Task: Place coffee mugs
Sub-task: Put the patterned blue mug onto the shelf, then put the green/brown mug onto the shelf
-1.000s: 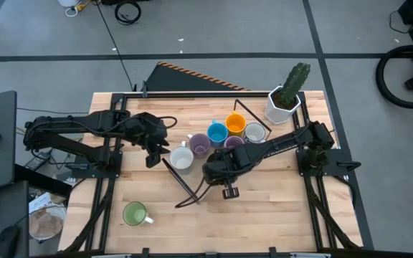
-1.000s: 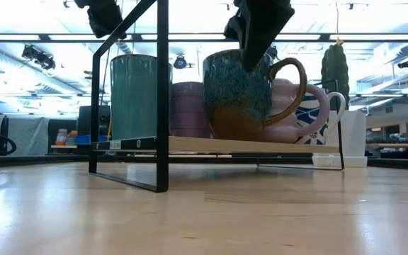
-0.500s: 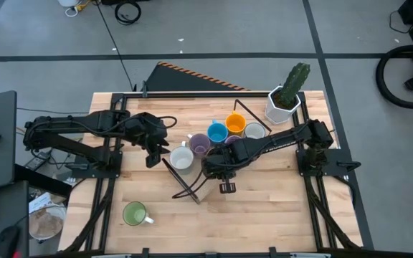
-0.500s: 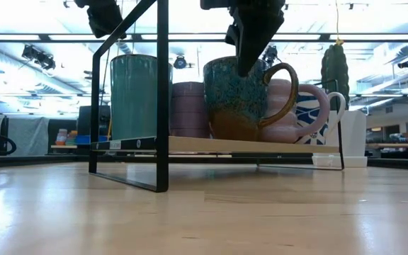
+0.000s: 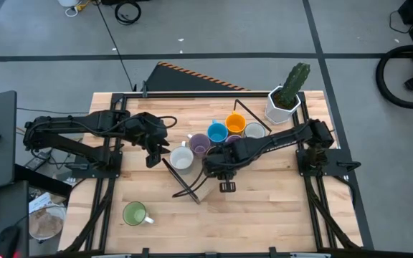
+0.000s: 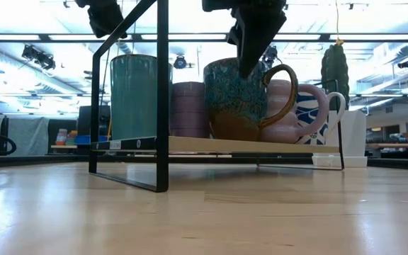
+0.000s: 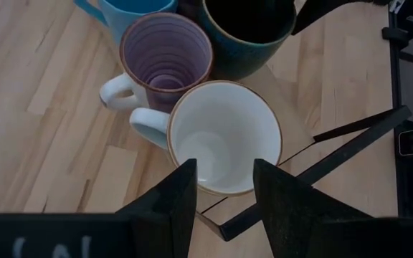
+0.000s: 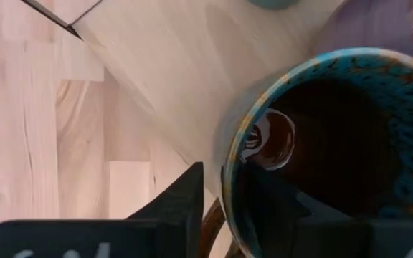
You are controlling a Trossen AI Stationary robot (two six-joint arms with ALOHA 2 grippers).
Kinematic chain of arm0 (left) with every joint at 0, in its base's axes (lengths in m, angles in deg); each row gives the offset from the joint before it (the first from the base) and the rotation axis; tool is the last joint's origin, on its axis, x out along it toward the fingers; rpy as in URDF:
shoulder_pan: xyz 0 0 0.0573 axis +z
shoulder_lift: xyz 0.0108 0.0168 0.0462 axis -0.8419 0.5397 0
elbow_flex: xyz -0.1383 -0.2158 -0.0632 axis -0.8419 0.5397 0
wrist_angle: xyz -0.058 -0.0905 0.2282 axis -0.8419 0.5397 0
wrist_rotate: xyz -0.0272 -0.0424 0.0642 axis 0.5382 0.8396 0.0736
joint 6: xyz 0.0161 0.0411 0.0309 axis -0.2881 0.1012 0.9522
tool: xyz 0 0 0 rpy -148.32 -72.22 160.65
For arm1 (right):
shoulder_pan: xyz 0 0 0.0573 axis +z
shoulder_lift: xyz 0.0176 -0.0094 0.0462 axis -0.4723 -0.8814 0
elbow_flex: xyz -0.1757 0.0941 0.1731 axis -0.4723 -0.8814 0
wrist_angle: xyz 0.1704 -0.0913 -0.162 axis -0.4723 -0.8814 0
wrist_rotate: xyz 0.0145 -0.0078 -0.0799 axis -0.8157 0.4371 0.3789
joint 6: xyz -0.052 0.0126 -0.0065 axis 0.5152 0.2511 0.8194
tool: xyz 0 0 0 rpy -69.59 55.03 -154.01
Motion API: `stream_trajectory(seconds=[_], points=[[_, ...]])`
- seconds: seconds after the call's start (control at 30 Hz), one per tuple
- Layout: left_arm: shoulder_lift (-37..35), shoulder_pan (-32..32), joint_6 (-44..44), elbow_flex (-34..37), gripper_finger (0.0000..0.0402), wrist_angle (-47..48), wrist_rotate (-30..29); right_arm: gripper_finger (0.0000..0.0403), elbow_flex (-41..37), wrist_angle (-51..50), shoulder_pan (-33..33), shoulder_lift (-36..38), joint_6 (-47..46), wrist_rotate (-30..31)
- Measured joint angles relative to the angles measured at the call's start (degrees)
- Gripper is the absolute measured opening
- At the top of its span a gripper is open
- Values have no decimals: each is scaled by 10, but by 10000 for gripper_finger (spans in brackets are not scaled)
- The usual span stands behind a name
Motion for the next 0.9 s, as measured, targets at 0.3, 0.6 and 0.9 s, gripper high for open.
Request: stream_trajectory(seconds=[0.3,0.6,0.9], points=[[0,0,0,0,144,-5,0,154,37,-48,25,6,-24,33],[0,-44,18,1,144,-56,216,160,79,-83,89,21,-52,68],[3,-263,-83,1,144,-47,54,160,58,-125,159,65,-103,178]])
